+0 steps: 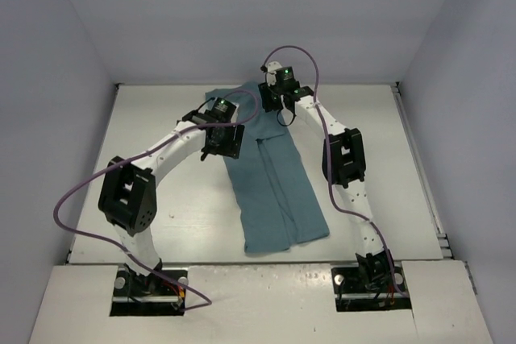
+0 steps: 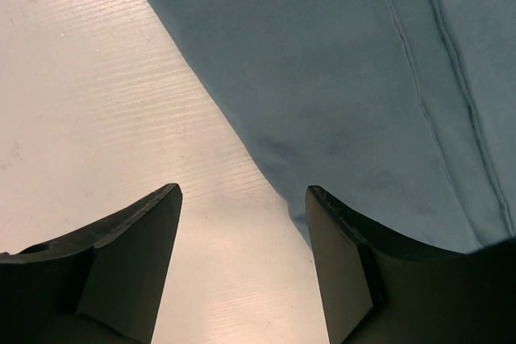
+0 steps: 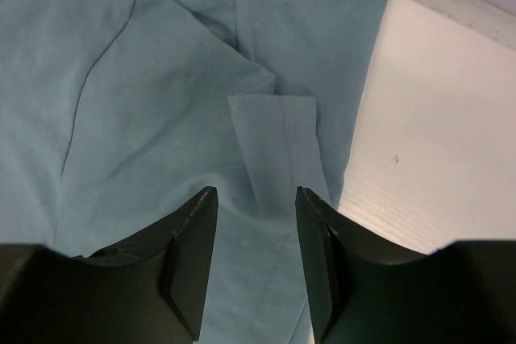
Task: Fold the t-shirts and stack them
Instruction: Rotate the tshirt 90 degrees
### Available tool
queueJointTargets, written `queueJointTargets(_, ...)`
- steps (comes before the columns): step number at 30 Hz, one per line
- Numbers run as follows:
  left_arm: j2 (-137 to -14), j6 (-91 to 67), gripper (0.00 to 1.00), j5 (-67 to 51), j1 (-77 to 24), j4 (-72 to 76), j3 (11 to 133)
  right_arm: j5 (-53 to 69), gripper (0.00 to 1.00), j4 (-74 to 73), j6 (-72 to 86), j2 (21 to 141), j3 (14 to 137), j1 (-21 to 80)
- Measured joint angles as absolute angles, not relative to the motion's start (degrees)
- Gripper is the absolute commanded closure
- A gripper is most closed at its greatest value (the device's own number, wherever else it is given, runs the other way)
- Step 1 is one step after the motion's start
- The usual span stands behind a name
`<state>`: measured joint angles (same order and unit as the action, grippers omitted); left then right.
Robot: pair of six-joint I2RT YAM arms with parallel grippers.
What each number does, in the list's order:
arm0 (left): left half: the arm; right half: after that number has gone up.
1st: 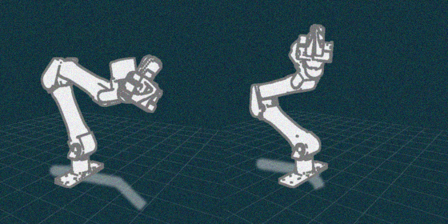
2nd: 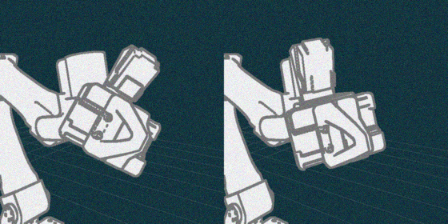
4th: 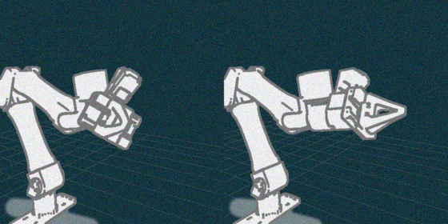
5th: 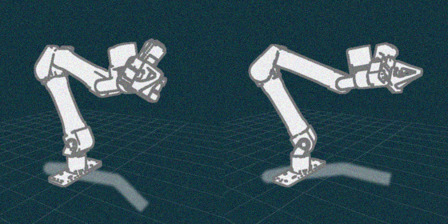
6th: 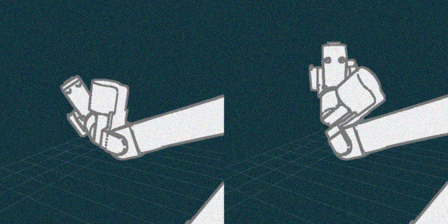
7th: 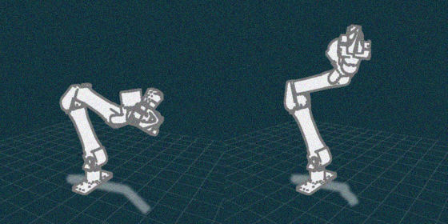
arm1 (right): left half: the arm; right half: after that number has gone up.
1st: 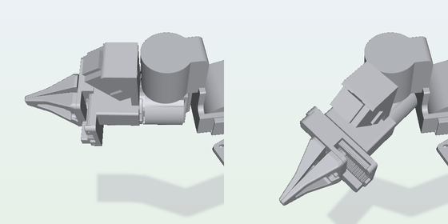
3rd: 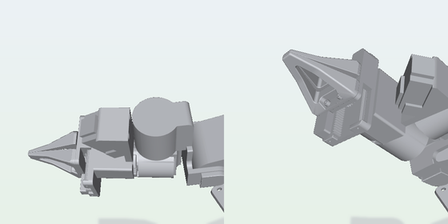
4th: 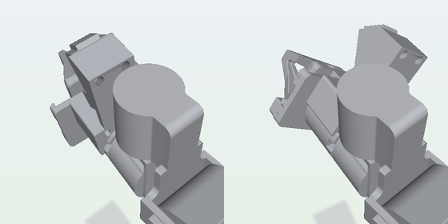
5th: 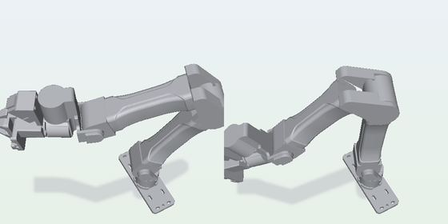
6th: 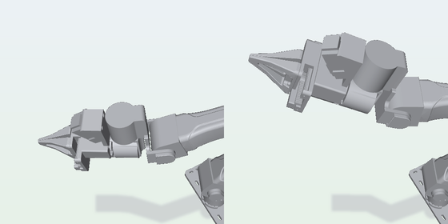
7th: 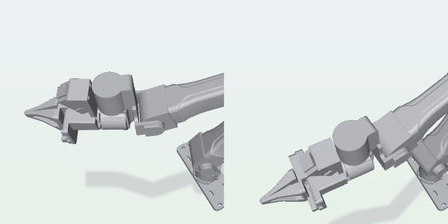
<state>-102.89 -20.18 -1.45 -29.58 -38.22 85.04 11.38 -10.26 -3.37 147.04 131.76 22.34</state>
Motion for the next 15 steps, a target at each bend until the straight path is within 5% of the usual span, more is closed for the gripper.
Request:
queueJointTargets(10,-101.5,-21.3,0.40,-1.4,-30.4,-37.4,79.8,11.4,0.69,-7.9,-3.4,149.8,133.3,21.4)
queueJointTargets(15,-100.8,-21.3,0.40,-1.4,-30.5,-37.2,78.3,11.3,0.95,-7.7,-3.2,150.8,133.3,21.2)
